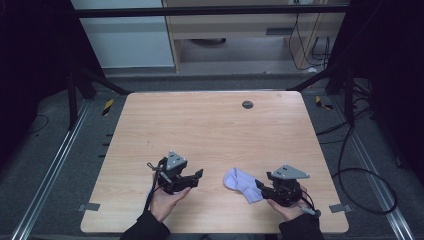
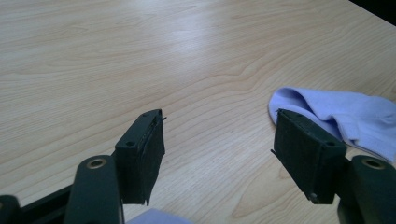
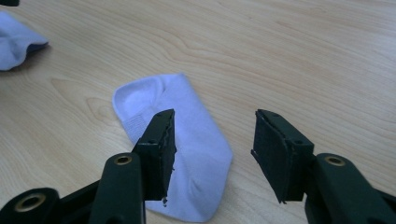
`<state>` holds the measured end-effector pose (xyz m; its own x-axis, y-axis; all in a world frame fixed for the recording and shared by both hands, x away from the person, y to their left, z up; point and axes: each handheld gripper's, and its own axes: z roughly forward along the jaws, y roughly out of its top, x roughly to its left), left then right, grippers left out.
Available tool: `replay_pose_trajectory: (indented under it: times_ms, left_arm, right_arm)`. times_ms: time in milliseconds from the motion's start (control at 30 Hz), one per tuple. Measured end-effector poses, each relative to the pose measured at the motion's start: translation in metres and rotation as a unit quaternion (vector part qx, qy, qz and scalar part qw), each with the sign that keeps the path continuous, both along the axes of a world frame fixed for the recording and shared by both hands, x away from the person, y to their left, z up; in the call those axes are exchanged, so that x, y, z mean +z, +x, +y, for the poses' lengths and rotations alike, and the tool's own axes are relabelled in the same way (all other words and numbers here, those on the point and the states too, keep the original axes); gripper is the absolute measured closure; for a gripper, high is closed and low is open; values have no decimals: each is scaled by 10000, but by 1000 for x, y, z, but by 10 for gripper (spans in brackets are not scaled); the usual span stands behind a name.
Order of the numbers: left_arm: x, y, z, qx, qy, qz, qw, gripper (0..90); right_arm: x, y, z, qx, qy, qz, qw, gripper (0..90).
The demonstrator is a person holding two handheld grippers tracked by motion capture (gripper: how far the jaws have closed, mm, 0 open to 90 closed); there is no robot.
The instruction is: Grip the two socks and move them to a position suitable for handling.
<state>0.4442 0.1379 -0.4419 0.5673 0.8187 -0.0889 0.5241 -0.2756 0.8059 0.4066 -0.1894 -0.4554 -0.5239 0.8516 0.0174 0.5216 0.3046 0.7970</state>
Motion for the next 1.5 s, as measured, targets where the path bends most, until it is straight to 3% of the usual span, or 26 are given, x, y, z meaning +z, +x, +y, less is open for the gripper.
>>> replay_pose_trajectory:
  times_ms: [467,900,1500]
  left_arm:
    - [-11,4,-32,-225,80,193,9995,405]
    - [-27,7,-64,-458,315,250,9981,447]
    - [-47,16,-82,-500,451,485,9965,527]
  right_arm:
    - [-10,-7,8,261,-15,189,9995,563]
    - [-18,-9,17,517,-105,329,9981,617]
    - [-29,-9,25,747,-246,540,9954,661]
